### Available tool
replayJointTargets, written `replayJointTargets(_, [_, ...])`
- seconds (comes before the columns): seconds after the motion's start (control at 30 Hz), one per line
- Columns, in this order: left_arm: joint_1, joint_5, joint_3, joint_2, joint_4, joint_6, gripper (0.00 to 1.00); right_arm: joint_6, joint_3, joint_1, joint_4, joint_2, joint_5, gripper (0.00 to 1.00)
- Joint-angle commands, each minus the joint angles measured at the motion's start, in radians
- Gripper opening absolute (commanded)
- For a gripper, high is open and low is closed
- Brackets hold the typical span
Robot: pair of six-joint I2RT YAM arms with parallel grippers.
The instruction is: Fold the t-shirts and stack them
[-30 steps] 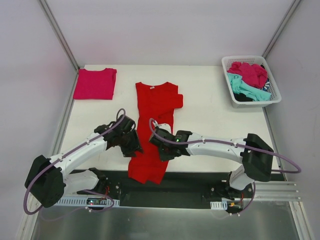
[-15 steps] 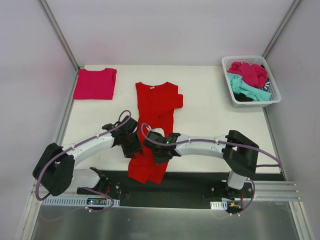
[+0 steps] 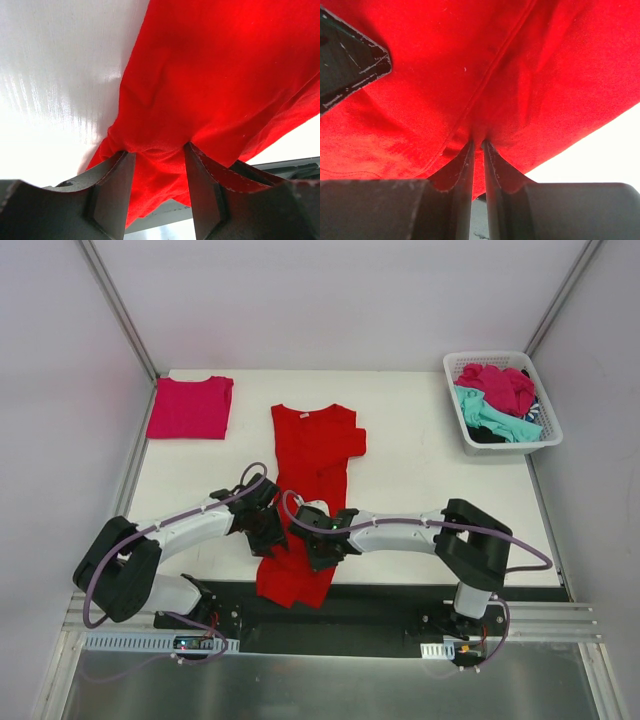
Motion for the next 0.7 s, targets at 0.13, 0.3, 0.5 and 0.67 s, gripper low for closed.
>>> replayJointTargets(0.13, [0.008, -0.02, -0.076, -0.018, 0.003, 0.022, 0.45, -0.012, -0.084, -0.026, -0.031, -0.06, 0.026, 0.17])
replayJointTargets(0.3, [0.008, -0.026, -0.102, -0.05, -0.007, 0.02, 0.45, -0.012, -0.128, -0.041, -0.031, -0.08, 0.028, 0.17])
replayJointTargets(0.5, [0.02, -0.026, -0.039, 0.0, -0.023, 0.043, 0.45, -0.02, -0.138, -0.053, -0.037, -0.08, 0.023, 0.17])
replayJointTargets(0.67, [0.015, 0.0, 0.01, 0.052, -0.023, 0.042, 0.45, -0.021, -0.185, -0.064, -0.043, -0.118, 0.025, 0.17])
